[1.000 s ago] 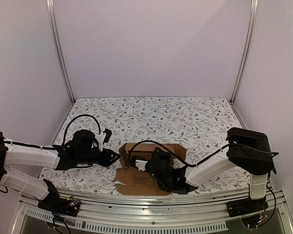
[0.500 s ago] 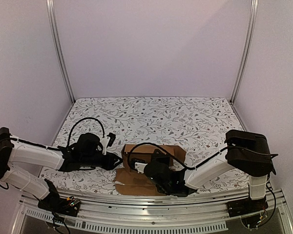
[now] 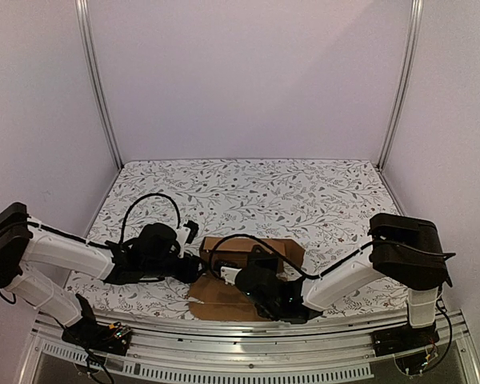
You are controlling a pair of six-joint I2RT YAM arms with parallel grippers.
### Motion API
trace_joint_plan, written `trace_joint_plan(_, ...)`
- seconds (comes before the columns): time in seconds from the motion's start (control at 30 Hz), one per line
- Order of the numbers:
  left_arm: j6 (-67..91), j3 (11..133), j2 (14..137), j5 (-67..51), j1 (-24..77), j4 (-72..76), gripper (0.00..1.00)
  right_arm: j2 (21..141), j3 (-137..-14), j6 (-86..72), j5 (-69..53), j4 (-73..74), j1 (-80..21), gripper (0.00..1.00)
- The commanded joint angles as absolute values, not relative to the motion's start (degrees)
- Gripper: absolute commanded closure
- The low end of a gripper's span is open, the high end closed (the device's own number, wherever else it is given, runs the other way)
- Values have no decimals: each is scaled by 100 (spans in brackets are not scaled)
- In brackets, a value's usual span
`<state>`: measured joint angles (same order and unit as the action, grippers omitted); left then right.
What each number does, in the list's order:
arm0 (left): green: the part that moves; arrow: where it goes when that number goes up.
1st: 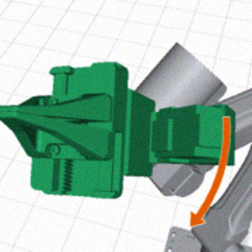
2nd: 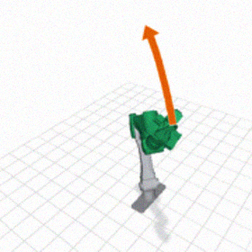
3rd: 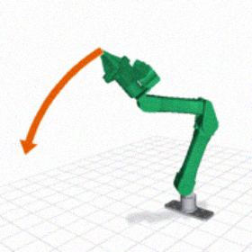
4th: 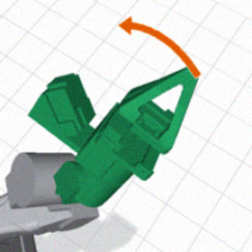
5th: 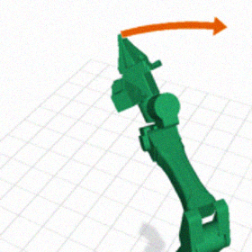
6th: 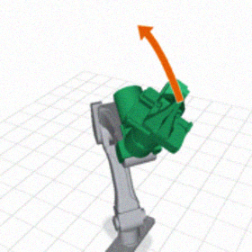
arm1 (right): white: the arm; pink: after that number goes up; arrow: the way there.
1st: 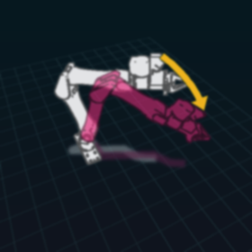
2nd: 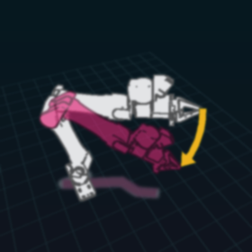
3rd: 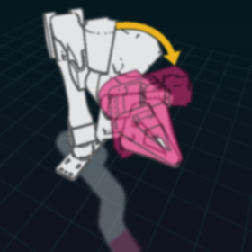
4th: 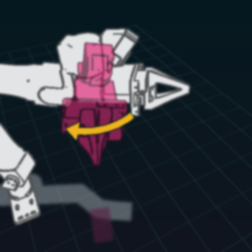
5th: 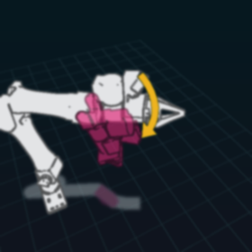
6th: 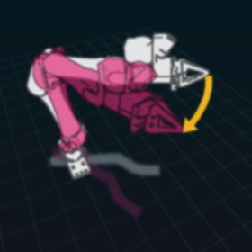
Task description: Fold the paper box
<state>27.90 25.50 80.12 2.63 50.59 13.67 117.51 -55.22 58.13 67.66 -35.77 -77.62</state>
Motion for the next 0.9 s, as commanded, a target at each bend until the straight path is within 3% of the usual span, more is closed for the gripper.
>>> trace_joint_plan(0.0,2680,2813,8249,873,5226,1491,51,11923,-5583,5654,6706,-3338,-7845,100)
trace_joint_plan(0.43,2628,3176,8842,1419,5360,1702,53,11823,-5586,5344,6710,-2990,-7923,100)
trace_joint_plan(0.53,2624,3205,8889,1420,5385,1791,59,11804,-5639,5179,6712,-2841,-7929,100)
trace_joint_plan(0.7,2576,3325,8994,1405,5427,1791,77,11679,-5840,4838,6657,-2260,-7981,100)
trace_joint_plan(0.87,2541,3414,9052,1400,5440,1785,87,11446,-5895,4427,6509,-1823,-8009,89)
